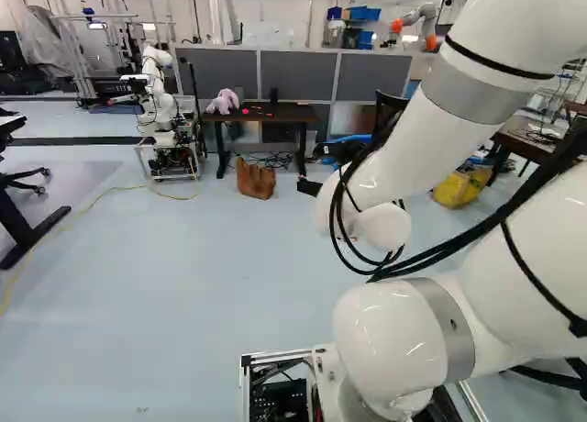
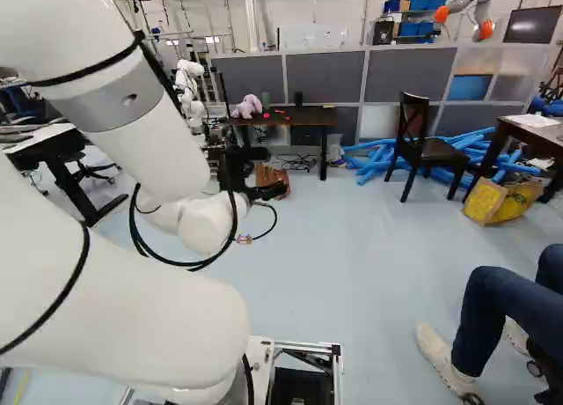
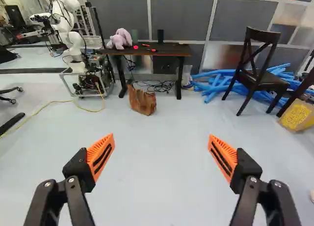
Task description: Pick up the bag on the ground and place it on the table
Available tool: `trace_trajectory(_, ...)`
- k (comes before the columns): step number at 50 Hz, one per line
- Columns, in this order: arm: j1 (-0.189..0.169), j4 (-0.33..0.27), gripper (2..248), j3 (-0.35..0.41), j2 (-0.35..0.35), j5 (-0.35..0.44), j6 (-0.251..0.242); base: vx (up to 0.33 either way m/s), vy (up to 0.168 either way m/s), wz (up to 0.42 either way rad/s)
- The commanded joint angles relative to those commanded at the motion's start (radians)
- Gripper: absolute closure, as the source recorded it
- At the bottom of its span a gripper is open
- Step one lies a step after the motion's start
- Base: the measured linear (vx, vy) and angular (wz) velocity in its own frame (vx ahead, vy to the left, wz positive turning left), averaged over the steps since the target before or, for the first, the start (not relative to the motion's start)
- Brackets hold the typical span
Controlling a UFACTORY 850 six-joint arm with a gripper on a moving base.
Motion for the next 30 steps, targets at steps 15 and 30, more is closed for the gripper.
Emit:
trace_trajectory(15,0.000,0.000,3,0.000,0.000,0.000,0.000,0.102,-0.038,0.004)
trace_trajectory(30,0.000,0.000,3,0.000,0.000,0.000,0.000,0.118,-0.060,0.006)
